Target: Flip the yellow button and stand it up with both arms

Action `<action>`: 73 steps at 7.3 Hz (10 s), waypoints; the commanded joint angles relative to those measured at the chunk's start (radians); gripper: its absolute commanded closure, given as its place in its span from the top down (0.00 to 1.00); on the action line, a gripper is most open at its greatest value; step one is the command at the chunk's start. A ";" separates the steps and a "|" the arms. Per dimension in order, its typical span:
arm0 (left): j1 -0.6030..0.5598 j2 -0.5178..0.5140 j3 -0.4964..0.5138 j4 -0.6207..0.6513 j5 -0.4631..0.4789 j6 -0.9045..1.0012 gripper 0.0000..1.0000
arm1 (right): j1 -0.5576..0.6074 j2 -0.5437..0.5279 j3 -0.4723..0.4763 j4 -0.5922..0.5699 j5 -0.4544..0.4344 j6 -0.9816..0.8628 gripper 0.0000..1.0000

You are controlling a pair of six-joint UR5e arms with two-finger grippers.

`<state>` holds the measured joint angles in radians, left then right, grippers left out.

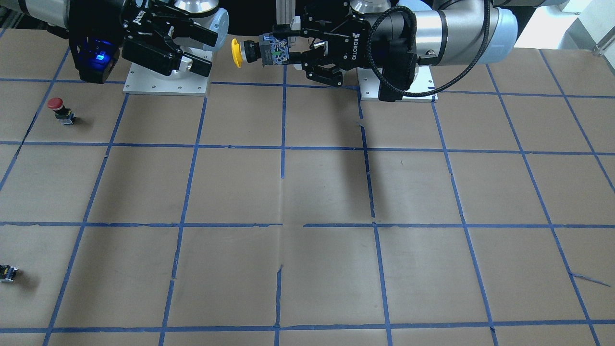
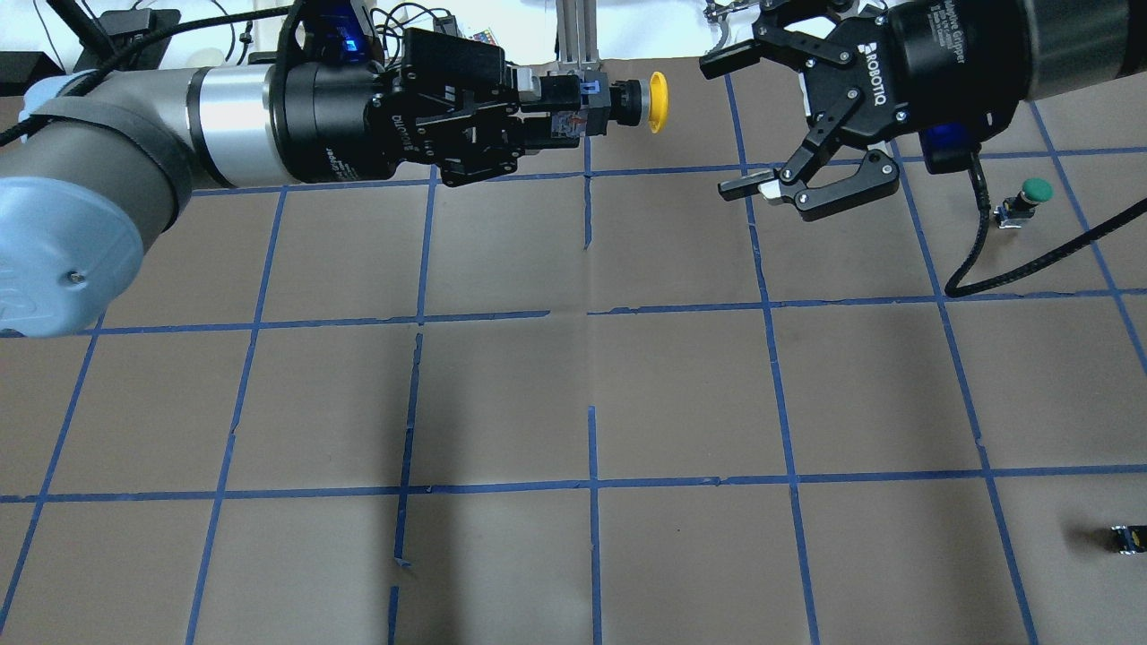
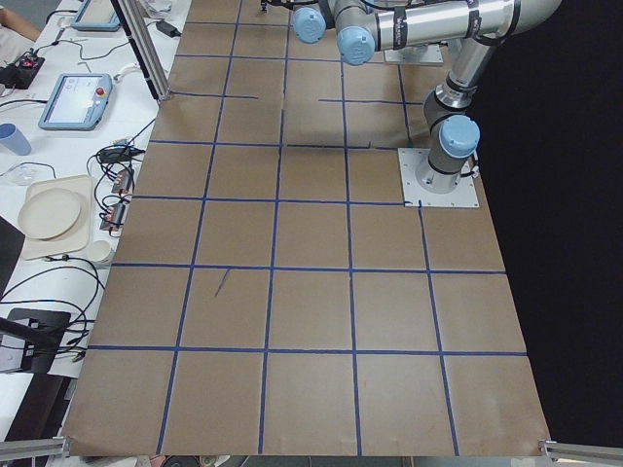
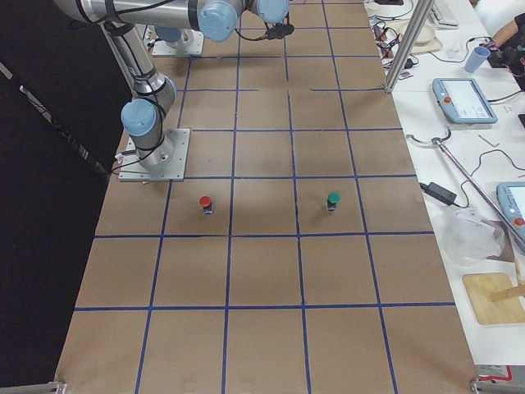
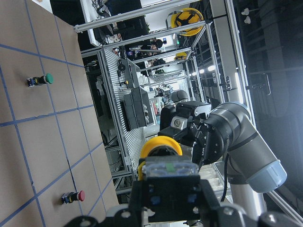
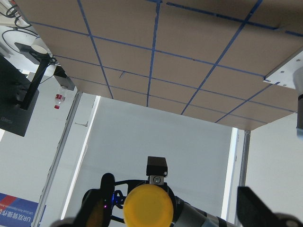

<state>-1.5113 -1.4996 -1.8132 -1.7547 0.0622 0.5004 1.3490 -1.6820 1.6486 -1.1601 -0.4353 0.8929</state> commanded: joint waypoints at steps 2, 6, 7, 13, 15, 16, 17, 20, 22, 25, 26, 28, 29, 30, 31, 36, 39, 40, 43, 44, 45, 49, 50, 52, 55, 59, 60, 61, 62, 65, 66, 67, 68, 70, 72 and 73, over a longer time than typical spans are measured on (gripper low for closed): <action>-0.003 0.004 0.000 0.009 -0.021 -0.054 0.19 | 0.012 0.007 0.004 0.014 0.085 0.026 1.00; -0.003 -0.002 0.003 0.050 -0.024 -0.108 0.19 | 0.047 0.007 0.010 0.025 0.087 0.058 1.00; -0.003 -0.002 0.003 0.060 -0.024 -0.123 0.19 | 0.051 0.008 0.008 0.019 0.102 0.058 1.00; -0.003 -0.002 0.002 0.060 -0.024 -0.134 0.19 | 0.051 0.011 0.020 0.017 0.159 0.077 0.62; -0.003 -0.004 0.000 0.061 -0.024 -0.135 0.19 | 0.051 0.011 0.020 0.017 0.187 0.074 0.30; -0.003 -0.002 0.000 0.061 -0.024 -0.138 0.19 | 0.051 0.011 0.020 0.016 0.208 0.073 0.18; -0.003 0.001 0.002 0.061 -0.024 -0.140 0.19 | 0.051 0.011 0.020 0.016 0.210 0.073 0.14; -0.003 0.004 0.002 0.063 -0.024 -0.192 0.99 | 0.048 0.011 0.019 0.016 0.210 0.075 0.12; -0.003 0.006 0.005 0.063 -0.024 -0.238 1.00 | 0.044 0.013 0.019 0.014 0.210 0.077 0.12; 0.003 -0.027 0.076 0.205 0.133 -0.475 1.00 | -0.043 0.013 0.013 -0.118 0.062 0.074 0.12; 0.002 -0.034 0.080 0.219 0.212 -0.487 1.00 | -0.083 0.010 0.001 -0.171 -0.073 0.060 0.13; 0.005 -0.039 0.093 0.228 0.390 -0.487 1.00 | -0.087 0.005 -0.033 -0.179 -0.270 -0.056 0.13; 0.008 -0.047 0.124 0.236 0.601 -0.476 1.00 | -0.087 0.005 -0.033 -0.168 -0.445 -0.210 0.13; 0.002 -0.066 0.162 0.233 0.769 -0.476 1.00 | -0.096 0.008 -0.027 -0.159 -0.621 -0.411 0.13; -0.004 -0.071 0.191 0.222 0.977 -0.470 1.00 | -0.117 0.008 -0.023 -0.132 -0.760 -0.607 0.13; -0.044 -0.083 0.343 0.193 1.578 -0.381 1.00 | -0.270 0.012 0.204 -0.405 -1.012 -1.393 0.12; -0.043 -0.171 0.446 0.041 1.422 -0.516 1.00 | -0.339 0.015 0.278 -0.565 -1.094 -1.825 0.12; -0.044 -0.186 0.445 0.044 1.447 -0.516 1.00 | -0.359 0.030 0.287 -0.617 -1.094 -1.933 0.12; -0.060 -0.140 0.356 0.053 1.506 -0.504 1.00 | -0.445 0.137 0.289 -0.734 -1.086 -2.326 0.11; -0.060 -0.136 0.348 0.053 1.504 -0.504 1.00 | -0.483 0.174 0.286 -0.759 -1.079 -2.433 0.10; -0.058 -0.137 0.348 0.055 1.504 -0.504 1.00 | -0.510 0.212 0.287 -0.852 -1.085 -2.486 0.10; -0.058 -0.149 0.348 0.076 1.502 -0.514 1.00 | -0.547 0.283 0.295 -0.877 -1.079 -2.736 0.10; -0.058 -0.151 0.348 0.076 1.502 -0.514 1.00 | -0.548 0.298 0.293 -0.874 -1.079 -2.756 0.10; -0.058 -0.152 0.348 0.078 1.502 -0.505 1.00 | -0.576 0.301 0.297 -0.868 -1.053 -2.909 0.11; -0.058 -0.152 0.348 0.081 1.502 -0.511 1.00 | -0.593 0.323 0.297 -0.859 -1.027 -2.950 0.15; -0.053 -0.156 0.350 0.110 1.502 -0.514 1.00 | -0.593 0.349 0.297 -0.860 -1.017 -3.022 0.28; -0.053 -0.156 0.348 0.118 1.502 -0.514 1.00 | -0.593 0.350 0.297 -0.860 -1.011 -3.021 0.37; -0.055 -0.156 0.348 0.119 1.502 -0.514 1.00 | -0.593 0.352 0.297 -0.859 -0.991 -3.016 0.55; -0.053 -0.156 0.348 0.119 1.502 -0.514 1.00 | -0.593 0.352 0.298 -0.859 -0.994 -3.005 0.70; -0.052 -0.157 0.350 0.119 1.502 -0.514 1.00 | -0.588 0.335 0.286 -0.857 -0.994 -3.004 0.78; -0.052 -0.157 0.350 0.119 1.502 -0.514 1.00 | -0.588 0.320 0.278 -0.857 -0.994 -2.985 0.78; -0.052 -0.156 0.350 0.119 1.502 -0.514 1.00 | -0.578 0.289 0.275 -0.854 -0.996 -2.876 0.80; -0.052 -0.156 0.350 0.119 1.502 -0.514 1.00 | -0.546 0.242 0.274 -0.852 -0.993 -2.691 0.88; -0.052 -0.157 0.348 0.127 1.502 -0.514 1.00 | -0.429 0.126 0.274 -0.793 -1.038 -2.254 1.00; -0.052 -0.157 0.350 0.127 1.504 -0.514 1.00 | -0.335 0.087 0.264 -0.774 -1.081 -2.061 1.00; -0.052 -0.157 0.348 0.127 1.502 -0.514 1.00 | -0.296 0.088 0.219 -0.762 -1.091 -1.881 1.00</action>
<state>-1.5631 -1.6567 -1.4644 -1.6278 1.5653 -0.0138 0.9999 -1.5862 1.9058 -1.9361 -1.5058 -1.1735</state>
